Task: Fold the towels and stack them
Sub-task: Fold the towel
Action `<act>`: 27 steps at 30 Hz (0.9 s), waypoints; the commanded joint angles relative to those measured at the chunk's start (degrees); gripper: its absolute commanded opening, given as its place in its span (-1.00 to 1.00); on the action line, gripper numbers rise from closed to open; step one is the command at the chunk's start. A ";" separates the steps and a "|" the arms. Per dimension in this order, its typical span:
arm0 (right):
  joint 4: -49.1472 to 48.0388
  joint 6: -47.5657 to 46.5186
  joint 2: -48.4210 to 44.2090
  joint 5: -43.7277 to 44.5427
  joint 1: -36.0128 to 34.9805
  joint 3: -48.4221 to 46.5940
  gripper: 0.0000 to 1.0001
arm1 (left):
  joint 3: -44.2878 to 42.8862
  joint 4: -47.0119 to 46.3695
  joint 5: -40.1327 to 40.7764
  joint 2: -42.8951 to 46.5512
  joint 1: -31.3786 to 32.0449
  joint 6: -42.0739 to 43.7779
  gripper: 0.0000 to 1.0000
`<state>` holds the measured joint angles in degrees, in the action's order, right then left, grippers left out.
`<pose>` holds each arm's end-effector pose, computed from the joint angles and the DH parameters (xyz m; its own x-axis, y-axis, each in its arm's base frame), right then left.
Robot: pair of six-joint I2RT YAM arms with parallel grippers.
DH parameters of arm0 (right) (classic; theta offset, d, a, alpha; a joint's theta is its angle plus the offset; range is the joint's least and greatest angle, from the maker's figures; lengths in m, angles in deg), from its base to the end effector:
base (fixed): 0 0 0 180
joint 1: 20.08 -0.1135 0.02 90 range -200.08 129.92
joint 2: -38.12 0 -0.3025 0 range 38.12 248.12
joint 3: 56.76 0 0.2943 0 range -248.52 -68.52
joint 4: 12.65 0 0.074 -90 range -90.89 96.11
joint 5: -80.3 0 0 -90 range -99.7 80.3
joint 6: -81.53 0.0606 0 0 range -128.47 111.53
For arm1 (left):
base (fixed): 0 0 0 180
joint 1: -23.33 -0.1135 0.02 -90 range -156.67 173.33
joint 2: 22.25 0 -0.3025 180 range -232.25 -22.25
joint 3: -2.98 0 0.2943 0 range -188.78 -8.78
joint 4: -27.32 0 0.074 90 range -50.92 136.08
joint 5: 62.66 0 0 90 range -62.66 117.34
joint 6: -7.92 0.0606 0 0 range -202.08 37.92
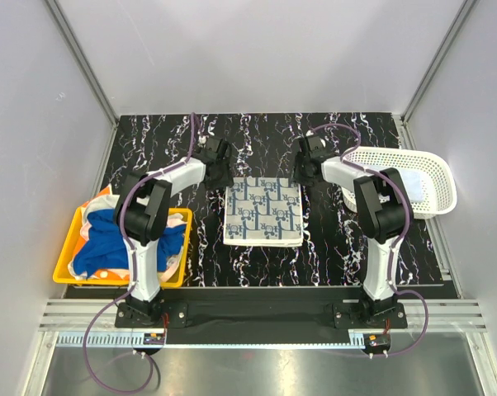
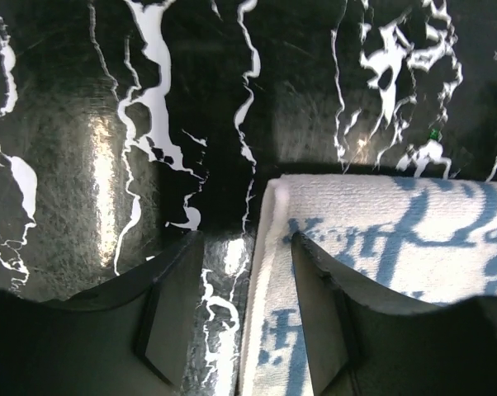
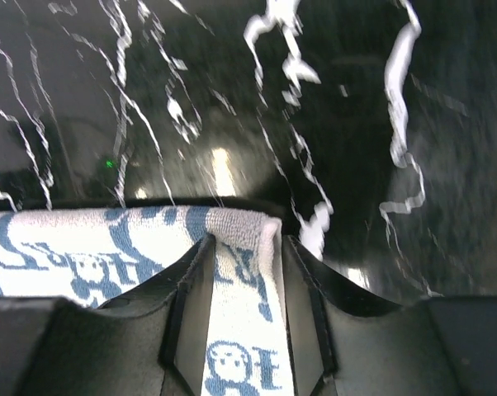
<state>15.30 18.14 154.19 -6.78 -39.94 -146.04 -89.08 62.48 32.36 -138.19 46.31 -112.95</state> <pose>0.4650 0.1647 0.1427 -0.8262 0.1772 -0.5348 0.0654 0.9730 0.2214 0.4537 -0.1866 0.1512 -0.8559 -0.1922 -0.4801 -0.1068 0.9740 -0.1995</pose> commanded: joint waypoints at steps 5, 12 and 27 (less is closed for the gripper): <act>3.41 -4.46 4.25 2.88 0.08 -3.70 -0.07 | 0.32 -0.64 4.39 -0.78 -0.48 -3.05 0.07; 1.31 -6.13 0.74 3.15 0.08 -2.55 -0.02 | 1.80 -7.56 -0.53 2.56 -0.84 -1.03 0.09; -2.21 -5.96 1.17 -0.01 0.87 -1.85 -0.16 | -0.83 -9.77 -4.49 -2.01 -2.24 -1.03 -0.02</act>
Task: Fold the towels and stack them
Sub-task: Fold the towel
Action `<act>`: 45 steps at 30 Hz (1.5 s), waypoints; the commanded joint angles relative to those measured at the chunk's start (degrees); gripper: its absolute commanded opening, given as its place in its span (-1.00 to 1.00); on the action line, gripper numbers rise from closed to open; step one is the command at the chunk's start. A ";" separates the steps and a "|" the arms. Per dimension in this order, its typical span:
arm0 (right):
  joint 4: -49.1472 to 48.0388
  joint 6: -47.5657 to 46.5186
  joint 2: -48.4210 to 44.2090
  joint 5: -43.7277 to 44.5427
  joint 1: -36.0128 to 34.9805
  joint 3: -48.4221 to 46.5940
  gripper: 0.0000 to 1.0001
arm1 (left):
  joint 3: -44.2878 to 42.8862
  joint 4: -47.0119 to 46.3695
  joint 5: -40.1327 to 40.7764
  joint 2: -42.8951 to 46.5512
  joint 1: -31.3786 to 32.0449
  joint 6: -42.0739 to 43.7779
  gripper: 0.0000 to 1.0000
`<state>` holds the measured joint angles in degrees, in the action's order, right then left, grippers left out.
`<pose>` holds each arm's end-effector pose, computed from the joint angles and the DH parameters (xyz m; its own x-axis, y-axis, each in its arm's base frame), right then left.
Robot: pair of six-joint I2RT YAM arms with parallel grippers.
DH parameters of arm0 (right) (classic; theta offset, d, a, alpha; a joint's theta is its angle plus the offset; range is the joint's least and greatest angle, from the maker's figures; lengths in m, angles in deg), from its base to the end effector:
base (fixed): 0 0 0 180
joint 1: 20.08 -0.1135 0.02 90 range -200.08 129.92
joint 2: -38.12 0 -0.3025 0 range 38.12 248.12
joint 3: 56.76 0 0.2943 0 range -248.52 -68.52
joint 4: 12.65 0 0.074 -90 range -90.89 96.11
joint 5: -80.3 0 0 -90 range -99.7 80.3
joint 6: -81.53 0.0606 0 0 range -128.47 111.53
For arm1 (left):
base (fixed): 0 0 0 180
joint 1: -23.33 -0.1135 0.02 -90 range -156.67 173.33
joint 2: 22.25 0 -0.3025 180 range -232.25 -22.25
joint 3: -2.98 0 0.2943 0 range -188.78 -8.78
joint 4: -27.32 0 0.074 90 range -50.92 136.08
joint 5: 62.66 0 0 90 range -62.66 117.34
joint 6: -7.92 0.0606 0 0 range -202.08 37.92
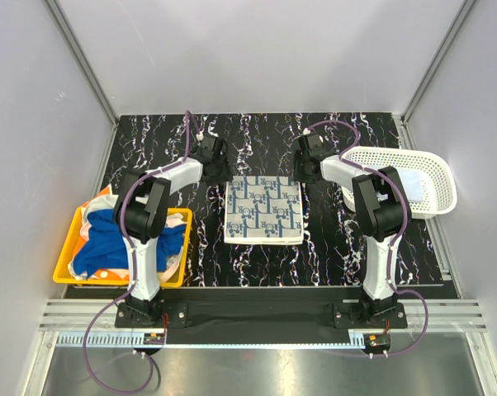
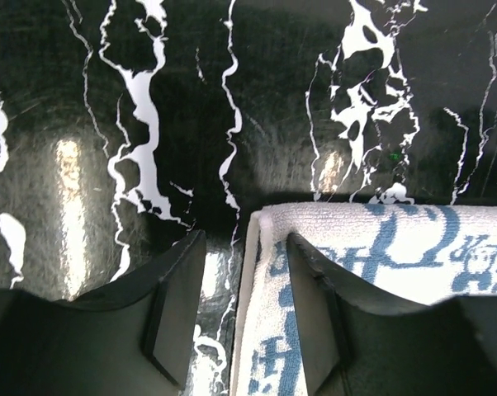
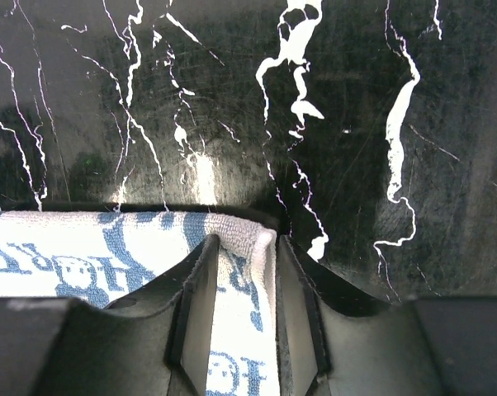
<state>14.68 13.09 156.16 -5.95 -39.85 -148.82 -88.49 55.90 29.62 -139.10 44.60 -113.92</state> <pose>0.4786 0.1678 0.1437 -0.8123 0.0977 -0.5750 -0.0024 0.9853 0.1708 0.4684 -0.1797 0.1484 -0.8199 -0.2465 -0.5168 -0.1081 0.9530 -0.2831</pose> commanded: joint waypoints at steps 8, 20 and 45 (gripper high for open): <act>-3.09 -0.64 -0.18 -3.57 1.66 1.45 -0.32 | -1.16 -4.34 -3.43 -2.50 -0.71 -1.21 -0.21; -4.41 -0.64 1.14 -7.61 2.72 2.16 -0.48 | -0.89 -5.48 -4.57 -3.73 -1.59 -1.83 -0.52; -12.49 -1.08 -7.20 -9.81 4.21 6.10 -0.95 | 2.00 -13.04 -9.66 4.44 -2.91 -2.27 -1.00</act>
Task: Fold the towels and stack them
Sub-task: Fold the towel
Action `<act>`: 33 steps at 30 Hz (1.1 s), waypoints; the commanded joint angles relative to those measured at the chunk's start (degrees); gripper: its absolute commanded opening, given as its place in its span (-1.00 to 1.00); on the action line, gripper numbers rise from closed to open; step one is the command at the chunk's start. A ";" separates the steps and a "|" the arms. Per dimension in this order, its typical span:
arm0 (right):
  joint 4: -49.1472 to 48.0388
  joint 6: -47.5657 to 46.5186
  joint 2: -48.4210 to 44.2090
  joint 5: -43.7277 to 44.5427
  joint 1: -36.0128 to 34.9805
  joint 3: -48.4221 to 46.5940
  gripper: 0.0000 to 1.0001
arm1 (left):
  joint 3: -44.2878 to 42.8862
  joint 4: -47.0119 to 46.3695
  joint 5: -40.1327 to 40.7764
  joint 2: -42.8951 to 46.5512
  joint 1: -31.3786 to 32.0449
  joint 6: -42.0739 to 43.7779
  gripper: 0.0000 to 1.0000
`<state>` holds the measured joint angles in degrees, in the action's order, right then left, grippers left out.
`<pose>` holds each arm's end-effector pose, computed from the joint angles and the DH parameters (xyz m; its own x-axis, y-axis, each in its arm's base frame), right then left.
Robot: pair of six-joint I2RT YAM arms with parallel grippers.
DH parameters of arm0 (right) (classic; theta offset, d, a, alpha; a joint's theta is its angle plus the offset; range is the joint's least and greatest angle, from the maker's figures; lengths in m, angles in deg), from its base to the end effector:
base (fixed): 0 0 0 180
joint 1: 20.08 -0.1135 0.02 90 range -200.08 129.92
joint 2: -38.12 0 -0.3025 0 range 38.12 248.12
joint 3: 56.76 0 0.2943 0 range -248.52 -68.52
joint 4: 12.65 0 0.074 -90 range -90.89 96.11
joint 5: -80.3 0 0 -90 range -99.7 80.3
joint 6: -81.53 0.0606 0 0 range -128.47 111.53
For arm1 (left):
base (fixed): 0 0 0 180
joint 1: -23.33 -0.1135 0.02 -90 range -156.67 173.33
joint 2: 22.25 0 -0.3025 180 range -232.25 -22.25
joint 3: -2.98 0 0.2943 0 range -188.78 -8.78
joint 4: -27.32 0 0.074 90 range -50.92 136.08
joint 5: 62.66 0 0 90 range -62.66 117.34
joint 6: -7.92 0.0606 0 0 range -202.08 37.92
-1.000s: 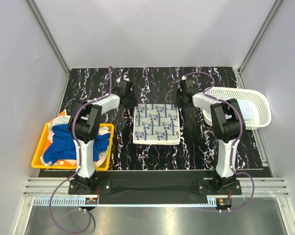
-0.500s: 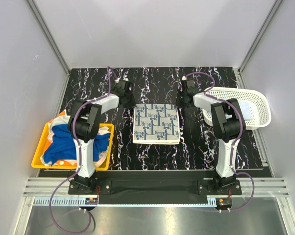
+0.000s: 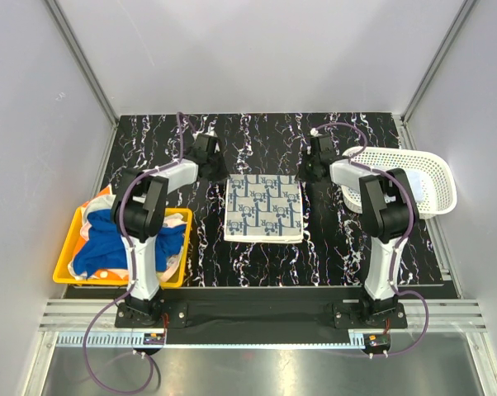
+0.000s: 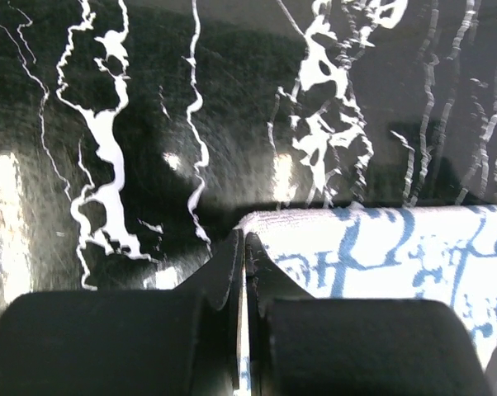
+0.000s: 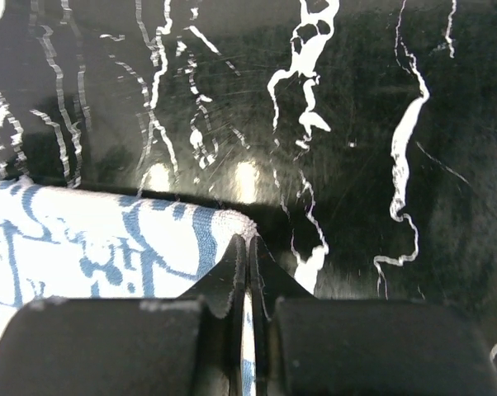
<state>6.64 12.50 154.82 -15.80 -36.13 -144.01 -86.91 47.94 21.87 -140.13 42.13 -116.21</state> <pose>0.4794 0.1446 0.1381 -0.7971 0.1410 -0.5872 -0.0610 0.9486 0.3106 0.4811 -0.1699 0.1420 -0.8013 -0.3172 -0.5072 -0.0835 0.8989 -0.4302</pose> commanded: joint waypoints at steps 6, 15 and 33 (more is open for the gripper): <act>-9.90 -0.06 -11.76 -0.48 0.50 6.65 -0.95 | 3.50 -7.98 -3.66 10.12 -0.44 -1.02 -1.00; -16.31 2.93 -19.93 -3.38 0.41 18.25 -0.95 | 14.66 -13.51 -5.16 19.26 -0.35 -3.84 -1.00; -23.09 9.61 -41.28 -7.34 -1.08 43.83 -0.71 | 39.62 -19.50 -4.54 36.76 4.04 -6.13 -1.00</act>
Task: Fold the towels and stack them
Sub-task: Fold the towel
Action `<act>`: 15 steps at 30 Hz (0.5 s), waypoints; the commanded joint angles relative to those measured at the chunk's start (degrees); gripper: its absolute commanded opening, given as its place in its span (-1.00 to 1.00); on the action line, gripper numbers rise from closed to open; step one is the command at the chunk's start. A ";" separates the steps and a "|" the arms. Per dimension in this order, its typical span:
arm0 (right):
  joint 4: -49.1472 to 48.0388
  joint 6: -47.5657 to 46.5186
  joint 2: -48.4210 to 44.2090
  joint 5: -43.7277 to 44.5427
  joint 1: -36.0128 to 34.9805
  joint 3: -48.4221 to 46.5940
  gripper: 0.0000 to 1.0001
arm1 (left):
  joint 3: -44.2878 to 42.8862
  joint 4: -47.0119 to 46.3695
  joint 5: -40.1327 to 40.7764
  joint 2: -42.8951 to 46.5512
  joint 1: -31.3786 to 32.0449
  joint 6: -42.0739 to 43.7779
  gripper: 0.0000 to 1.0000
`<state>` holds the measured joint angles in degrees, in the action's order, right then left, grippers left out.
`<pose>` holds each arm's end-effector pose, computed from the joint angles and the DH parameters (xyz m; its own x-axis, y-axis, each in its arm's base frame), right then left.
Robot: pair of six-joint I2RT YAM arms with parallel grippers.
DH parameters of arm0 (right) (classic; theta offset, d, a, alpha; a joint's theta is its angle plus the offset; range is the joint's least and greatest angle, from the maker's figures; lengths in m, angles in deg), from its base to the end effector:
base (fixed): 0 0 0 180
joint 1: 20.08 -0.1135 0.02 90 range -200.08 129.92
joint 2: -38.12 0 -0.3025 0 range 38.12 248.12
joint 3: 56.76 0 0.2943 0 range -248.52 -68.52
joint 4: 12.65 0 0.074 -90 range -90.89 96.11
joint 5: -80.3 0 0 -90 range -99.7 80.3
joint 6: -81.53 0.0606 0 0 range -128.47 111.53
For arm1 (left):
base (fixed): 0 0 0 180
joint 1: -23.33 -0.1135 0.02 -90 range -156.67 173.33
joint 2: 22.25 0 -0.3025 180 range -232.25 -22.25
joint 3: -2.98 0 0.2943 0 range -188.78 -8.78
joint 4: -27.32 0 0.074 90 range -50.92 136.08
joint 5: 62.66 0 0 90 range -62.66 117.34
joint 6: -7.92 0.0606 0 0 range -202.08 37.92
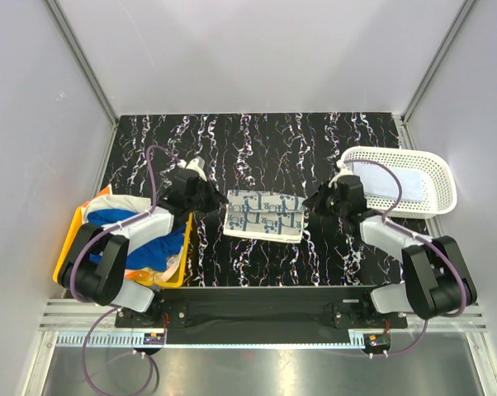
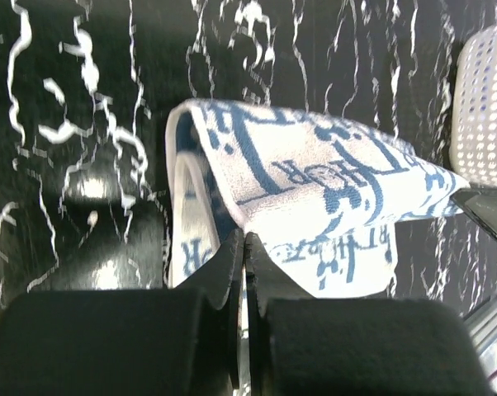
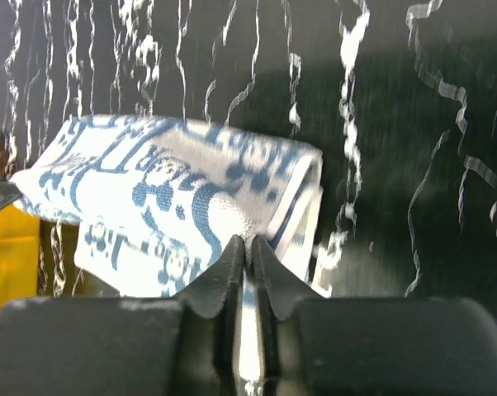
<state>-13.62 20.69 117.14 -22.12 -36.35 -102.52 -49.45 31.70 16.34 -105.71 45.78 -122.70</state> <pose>0.3046 0.1025 0.1779 -0.6662 0.3013 -0.6822 -0.1415 0.8471 0.5122 0.3158 -0.1430 0.1850 -0.7441 -0.3840 -0.5467 0.0450 0.7876 -0.6145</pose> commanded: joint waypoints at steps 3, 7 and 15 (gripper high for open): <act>-1.95 2.29 -6.85 -0.93 -1.13 5.69 -0.49 | 3.66 -3.00 0.72 3.56 0.92 0.72 -0.85; 2.09 3.00 -11.34 0.12 -1.13 6.84 -0.33 | 5.86 -2.38 1.16 5.94 1.97 1.24 -0.51; 11.23 3.88 -10.13 4.15 -2.44 1.75 -0.18 | 2.18 8.05 9.22 8.23 3.20 0.54 -0.02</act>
<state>-6.25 23.97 105.08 -21.23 -37.45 -96.99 -43.50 35.14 18.46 -98.04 48.36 -122.48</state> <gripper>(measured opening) 0.405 0.485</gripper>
